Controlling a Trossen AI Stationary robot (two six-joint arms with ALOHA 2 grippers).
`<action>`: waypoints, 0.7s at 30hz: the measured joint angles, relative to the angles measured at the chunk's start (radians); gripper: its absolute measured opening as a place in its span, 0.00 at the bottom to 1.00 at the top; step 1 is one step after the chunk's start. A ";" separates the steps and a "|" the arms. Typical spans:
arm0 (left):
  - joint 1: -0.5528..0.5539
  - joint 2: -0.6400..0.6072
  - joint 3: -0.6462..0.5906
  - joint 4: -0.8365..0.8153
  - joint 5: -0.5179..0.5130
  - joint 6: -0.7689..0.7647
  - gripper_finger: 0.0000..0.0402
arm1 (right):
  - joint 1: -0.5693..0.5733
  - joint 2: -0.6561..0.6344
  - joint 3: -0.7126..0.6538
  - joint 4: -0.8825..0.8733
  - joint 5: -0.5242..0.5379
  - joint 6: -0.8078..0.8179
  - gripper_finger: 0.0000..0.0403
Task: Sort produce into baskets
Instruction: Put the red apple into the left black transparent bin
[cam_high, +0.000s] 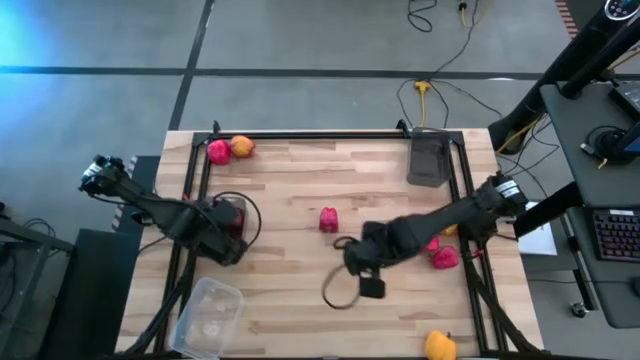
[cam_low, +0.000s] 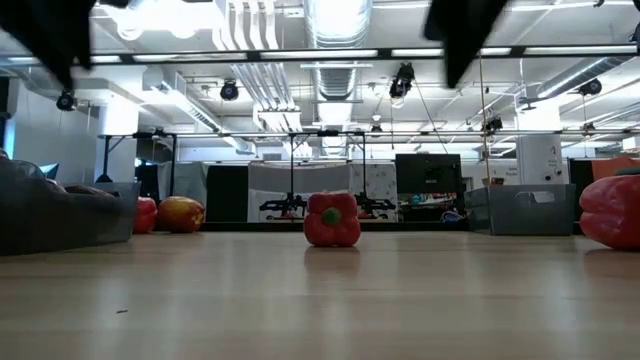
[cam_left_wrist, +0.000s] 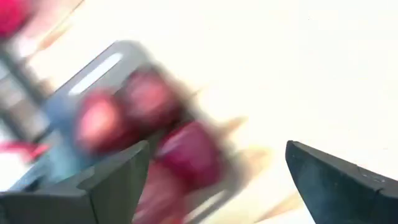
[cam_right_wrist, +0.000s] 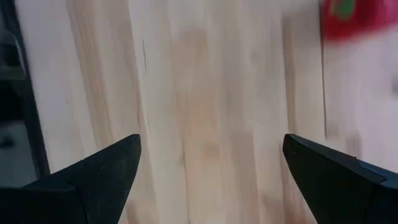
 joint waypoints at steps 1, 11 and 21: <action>-0.009 0.003 0.019 0.051 -0.047 0.008 0.88 | 0.021 -0.004 -0.001 -0.038 0.004 0.026 0.95; -0.079 0.130 0.087 0.747 -0.375 0.251 0.88 | 0.204 -0.018 -0.111 -0.348 0.036 0.330 0.95; -0.108 0.295 0.130 0.894 -0.388 0.409 0.88 | 0.202 -0.205 -0.361 -0.261 -0.003 0.456 0.95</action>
